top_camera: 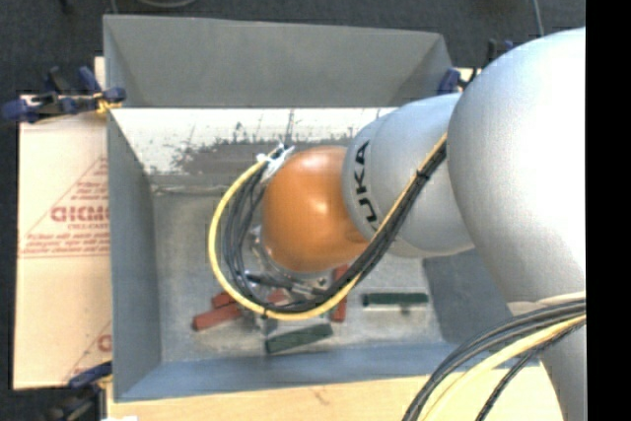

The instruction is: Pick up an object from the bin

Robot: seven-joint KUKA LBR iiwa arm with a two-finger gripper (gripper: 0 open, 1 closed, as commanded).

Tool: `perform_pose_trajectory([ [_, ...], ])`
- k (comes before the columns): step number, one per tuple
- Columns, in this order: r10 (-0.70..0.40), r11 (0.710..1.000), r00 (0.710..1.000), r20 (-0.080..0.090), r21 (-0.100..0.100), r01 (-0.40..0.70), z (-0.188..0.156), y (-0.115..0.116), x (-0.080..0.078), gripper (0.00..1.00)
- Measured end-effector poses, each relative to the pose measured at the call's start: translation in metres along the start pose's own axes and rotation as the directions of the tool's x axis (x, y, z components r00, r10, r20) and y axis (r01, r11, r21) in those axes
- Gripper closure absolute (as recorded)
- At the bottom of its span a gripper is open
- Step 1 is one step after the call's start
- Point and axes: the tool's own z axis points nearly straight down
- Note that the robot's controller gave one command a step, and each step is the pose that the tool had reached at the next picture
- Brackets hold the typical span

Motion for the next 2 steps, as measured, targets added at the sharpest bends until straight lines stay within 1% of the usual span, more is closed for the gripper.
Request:
perform_pose_trajectory([
  [1, -0.007, 1.000, 1.000, -0.005, 0.003, 0.007, -0.0539, -0.0053, 0.0071, 1.00],
  [2, -0.006, 1.000, 1.000, -0.011, 0.000, 0.006, -0.0507, -0.0041, 0.0080, 0.00],
])
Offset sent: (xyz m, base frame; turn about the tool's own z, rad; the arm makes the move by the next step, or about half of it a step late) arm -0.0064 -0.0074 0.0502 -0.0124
